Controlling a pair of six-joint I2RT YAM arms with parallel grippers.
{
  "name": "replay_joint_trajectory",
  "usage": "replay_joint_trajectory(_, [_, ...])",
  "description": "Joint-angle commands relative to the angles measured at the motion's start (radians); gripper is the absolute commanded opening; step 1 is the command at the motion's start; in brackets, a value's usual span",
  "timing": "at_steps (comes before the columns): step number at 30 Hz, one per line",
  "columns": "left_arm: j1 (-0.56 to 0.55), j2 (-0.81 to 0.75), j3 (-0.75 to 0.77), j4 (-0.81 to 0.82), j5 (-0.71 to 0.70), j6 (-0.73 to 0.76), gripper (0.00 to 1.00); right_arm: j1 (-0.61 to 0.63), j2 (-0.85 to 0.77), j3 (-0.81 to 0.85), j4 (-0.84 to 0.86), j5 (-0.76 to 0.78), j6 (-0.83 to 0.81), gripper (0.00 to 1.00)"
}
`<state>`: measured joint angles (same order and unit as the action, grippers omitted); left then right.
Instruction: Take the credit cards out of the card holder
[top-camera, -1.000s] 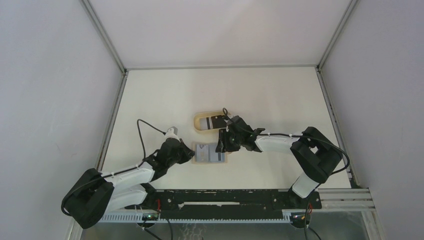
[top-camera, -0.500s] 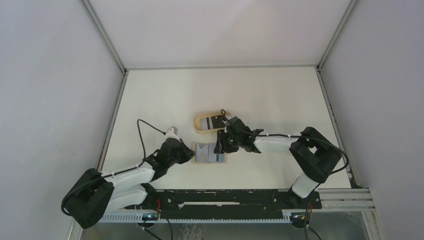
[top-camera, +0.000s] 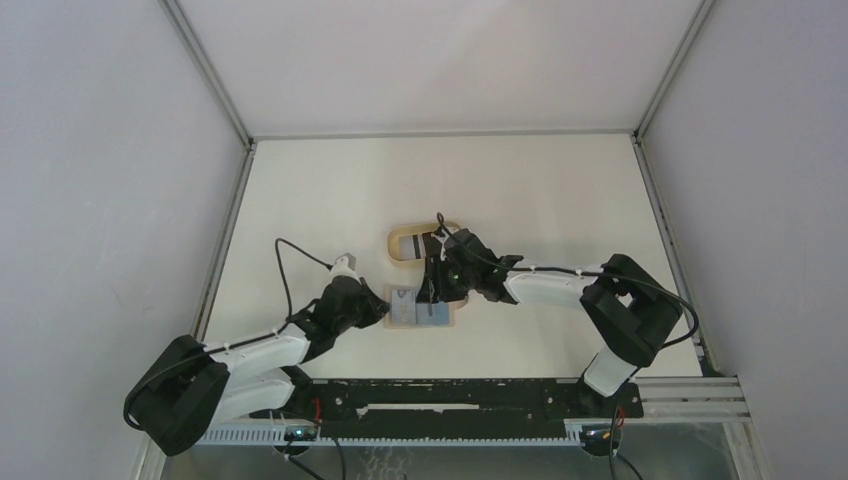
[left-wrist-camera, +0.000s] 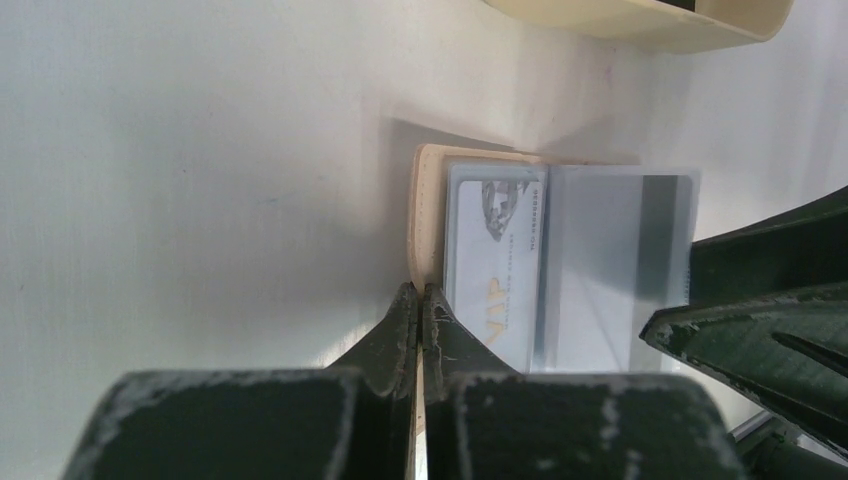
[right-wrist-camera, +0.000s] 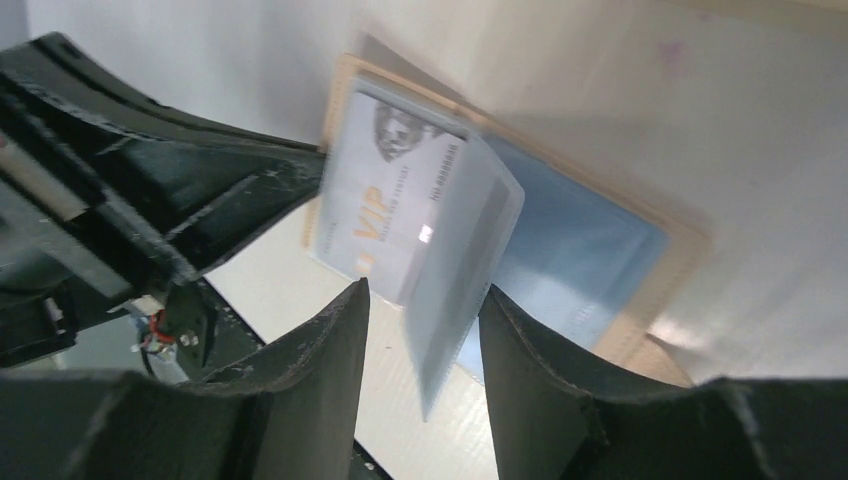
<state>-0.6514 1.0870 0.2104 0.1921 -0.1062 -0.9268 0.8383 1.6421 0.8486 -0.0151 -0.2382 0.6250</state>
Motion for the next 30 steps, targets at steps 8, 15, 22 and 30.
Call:
replay_joint_trajectory(8, [-0.005,0.011,-0.011,0.02,0.004,-0.004,0.0,0.031,0.045,0.111,0.132,-0.139,0.04,0.53])
replay_joint_trajectory(15, [-0.004,0.014,-0.011,0.02,0.003,-0.003,0.0,0.031,0.062,0.113,0.094,-0.119,0.022,0.53])
replay_joint_trajectory(22, [-0.004,0.025,-0.011,0.028,0.006,-0.001,0.0,0.046,0.081,0.113,0.035,-0.028,0.0,0.53])
replay_joint_trajectory(30, [-0.005,0.028,-0.017,0.024,0.003,-0.001,0.0,0.048,0.129,0.096,0.042,0.01,0.006,0.53])
